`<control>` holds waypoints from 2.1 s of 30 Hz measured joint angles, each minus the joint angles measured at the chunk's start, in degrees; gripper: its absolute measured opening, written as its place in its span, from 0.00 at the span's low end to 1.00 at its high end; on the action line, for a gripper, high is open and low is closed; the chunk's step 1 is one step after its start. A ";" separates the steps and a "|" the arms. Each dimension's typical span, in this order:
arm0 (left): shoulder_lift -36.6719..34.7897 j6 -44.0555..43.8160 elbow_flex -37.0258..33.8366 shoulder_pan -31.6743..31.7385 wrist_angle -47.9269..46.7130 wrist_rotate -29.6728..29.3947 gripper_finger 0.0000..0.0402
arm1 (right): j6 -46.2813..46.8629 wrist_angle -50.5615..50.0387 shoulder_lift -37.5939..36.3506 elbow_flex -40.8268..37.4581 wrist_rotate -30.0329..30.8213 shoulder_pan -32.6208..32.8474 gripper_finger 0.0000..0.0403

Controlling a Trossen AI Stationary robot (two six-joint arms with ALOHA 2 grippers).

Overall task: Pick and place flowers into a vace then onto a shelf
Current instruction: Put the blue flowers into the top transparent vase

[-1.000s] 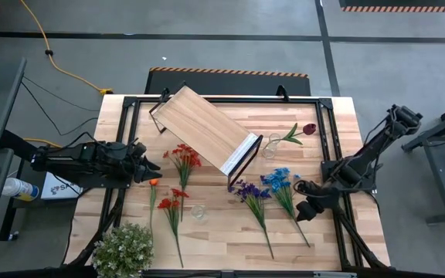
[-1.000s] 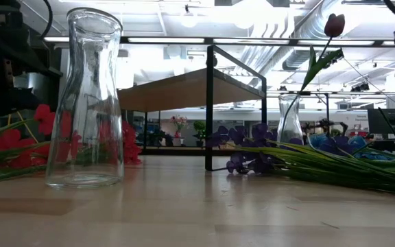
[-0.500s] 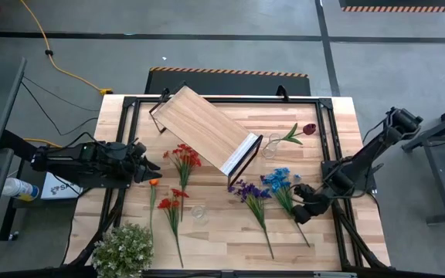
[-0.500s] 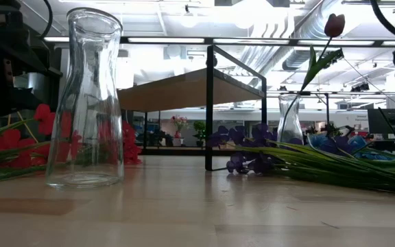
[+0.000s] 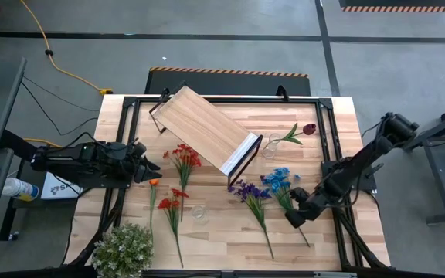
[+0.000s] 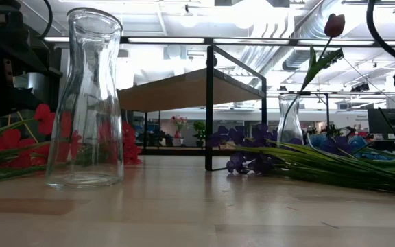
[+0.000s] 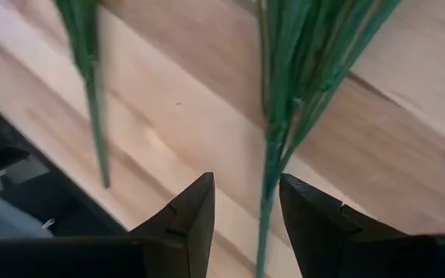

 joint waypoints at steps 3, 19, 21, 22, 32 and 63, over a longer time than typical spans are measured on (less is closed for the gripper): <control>0.00 0.00 0.00 0.00 0.00 0.00 0.94 | 0.44 -0.02 1.23 0.00 -0.07 0.00 0.34; 0.00 0.00 0.00 0.00 0.00 0.00 0.94 | 2.23 -1.90 5.12 0.20 -0.03 -0.12 0.34; 0.01 0.00 0.00 0.00 0.00 0.00 0.94 | 2.25 -2.72 5.12 0.17 -0.06 -0.55 0.33; 0.00 0.00 0.01 0.00 0.00 0.00 0.94 | 2.24 -3.05 5.14 0.17 -0.17 -0.79 0.33; 0.02 0.00 0.00 0.00 0.00 0.00 0.94 | 1.14 -5.06 5.21 0.11 -0.47 -1.79 0.15; 0.00 0.00 0.00 0.00 0.02 0.00 0.94 | 2.78 -7.36 -1.84 -0.24 -2.61 -1.60 0.01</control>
